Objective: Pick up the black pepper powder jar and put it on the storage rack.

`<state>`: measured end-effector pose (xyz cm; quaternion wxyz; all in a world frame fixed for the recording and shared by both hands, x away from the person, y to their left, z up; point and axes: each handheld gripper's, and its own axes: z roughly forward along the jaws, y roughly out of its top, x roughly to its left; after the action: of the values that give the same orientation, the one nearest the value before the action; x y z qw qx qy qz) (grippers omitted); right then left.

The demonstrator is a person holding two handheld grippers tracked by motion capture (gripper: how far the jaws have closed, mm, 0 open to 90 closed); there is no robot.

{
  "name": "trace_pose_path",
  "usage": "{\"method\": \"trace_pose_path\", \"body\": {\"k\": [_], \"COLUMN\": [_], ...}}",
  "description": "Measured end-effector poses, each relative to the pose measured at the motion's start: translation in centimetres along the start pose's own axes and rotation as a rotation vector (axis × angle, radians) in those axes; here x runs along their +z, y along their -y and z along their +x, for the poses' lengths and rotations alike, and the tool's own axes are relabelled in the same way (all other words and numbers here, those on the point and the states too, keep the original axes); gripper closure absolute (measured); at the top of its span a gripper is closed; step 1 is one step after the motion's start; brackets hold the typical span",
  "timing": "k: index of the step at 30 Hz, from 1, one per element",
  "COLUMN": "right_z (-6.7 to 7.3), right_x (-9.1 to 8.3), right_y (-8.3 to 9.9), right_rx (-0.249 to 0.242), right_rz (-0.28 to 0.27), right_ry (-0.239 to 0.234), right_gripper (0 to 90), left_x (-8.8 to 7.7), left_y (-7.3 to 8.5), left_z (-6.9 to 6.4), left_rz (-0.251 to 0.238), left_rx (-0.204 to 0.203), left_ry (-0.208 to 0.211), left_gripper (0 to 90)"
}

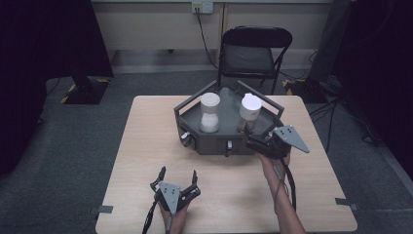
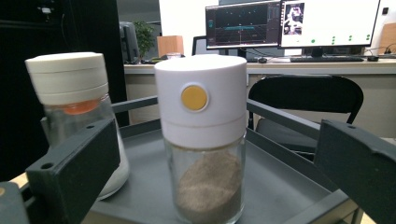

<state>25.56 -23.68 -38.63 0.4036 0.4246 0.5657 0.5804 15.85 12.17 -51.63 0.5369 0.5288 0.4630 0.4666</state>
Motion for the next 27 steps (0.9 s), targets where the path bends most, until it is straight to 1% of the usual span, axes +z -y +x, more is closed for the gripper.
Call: {"method": "trace_pose_path", "body": {"k": [4,15,20,27], "right_z": [0.2,0.6,1.1,1.5], "right_x": [-0.7,-2.4,-3.1,-4.0], "right_y": [0.3,1.7,3.0,4.5], "right_rx": [-0.002,-0.013,-0.025,-0.016], "right_rz": [0.005,0.01,0.008,0.024], "right_ry": [0.0,0.006,0.016,0.022], "right_gripper": [0.0,0.0,0.0,0.0], "left_x": [0.0,0.0,0.0,0.0], "left_y": [0.0,0.0,0.0,0.0], "left_z": [0.0,0.0,0.0,-0.1], "left_rz": [0.0,0.0,0.0,0.0], "left_rx": [0.0,0.0,0.0,0.0], "left_ry": [0.0,0.0,-0.002,-0.004], "left_gripper": [0.1,0.2,0.2,0.2]}}
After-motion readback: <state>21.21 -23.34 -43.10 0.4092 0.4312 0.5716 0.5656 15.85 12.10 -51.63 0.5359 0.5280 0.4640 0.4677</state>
